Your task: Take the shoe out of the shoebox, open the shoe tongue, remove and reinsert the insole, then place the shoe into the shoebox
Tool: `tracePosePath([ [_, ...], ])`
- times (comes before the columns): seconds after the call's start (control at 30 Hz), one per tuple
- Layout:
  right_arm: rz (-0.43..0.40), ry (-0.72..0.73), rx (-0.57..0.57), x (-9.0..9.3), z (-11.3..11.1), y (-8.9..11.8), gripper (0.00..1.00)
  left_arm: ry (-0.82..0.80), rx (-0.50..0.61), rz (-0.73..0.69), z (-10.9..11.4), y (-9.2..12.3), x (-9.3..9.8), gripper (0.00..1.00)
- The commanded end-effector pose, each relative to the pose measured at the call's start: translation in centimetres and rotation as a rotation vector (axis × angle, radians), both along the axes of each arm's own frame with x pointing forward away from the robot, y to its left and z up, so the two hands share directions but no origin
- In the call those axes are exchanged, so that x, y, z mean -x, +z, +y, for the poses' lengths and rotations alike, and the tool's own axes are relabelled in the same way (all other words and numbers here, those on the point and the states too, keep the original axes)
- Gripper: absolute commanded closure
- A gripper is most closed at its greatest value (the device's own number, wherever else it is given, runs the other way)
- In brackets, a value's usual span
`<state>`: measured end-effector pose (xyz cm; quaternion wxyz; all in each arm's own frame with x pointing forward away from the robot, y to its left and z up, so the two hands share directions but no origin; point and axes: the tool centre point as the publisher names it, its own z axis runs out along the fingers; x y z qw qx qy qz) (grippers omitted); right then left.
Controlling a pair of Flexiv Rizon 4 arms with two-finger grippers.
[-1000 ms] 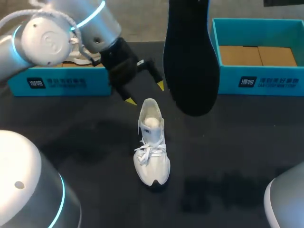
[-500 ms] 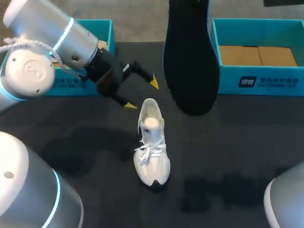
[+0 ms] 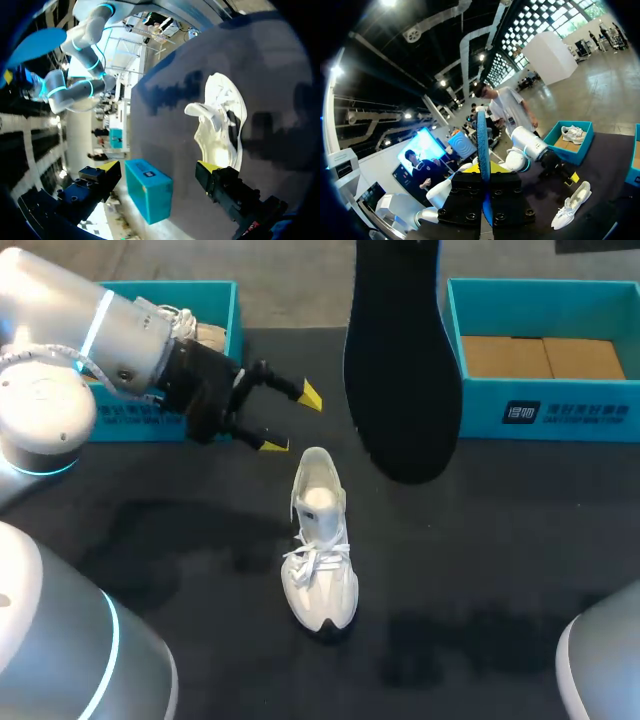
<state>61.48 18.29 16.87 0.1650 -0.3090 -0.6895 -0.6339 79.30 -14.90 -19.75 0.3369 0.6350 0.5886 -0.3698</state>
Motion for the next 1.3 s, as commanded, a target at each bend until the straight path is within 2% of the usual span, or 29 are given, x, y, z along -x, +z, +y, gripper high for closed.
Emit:
tracePosePath([
  [0.03,0.001,0.002,0.001,-0.2,0.4,0.1,1.0,-0.074,0.142,-0.061,1.4,-0.1,-0.3,0.0],
  [0.2,0.001,0.002,0.001,-0.2,0.4,0.1,1.0,-0.072,0.234,-0.084,1.5,0.1,-1.4,0.0],
  [0.4,0.001,0.002,0.001,-0.2,0.4,0.1,1.0,-0.072,0.348,-0.12,1.0,1.3,-1.9,0.0],
  [0.6,0.001,0.002,0.001,-0.2,0.4,0.1,1.0,-0.077,0.374,-0.147,0.4,2.4,-1.4,0.0],
  [0.97,0.001,0.002,0.001,-0.2,0.4,0.1,1.0,-0.032,0.427,-0.107,0.6,4.0,-1.0,0.0],
  [1.3,0.001,0.002,0.001,-0.2,0.4,0.1,1.0,-0.033,0.427,-0.106,0.6,4.0,-1.0,0.0],
])
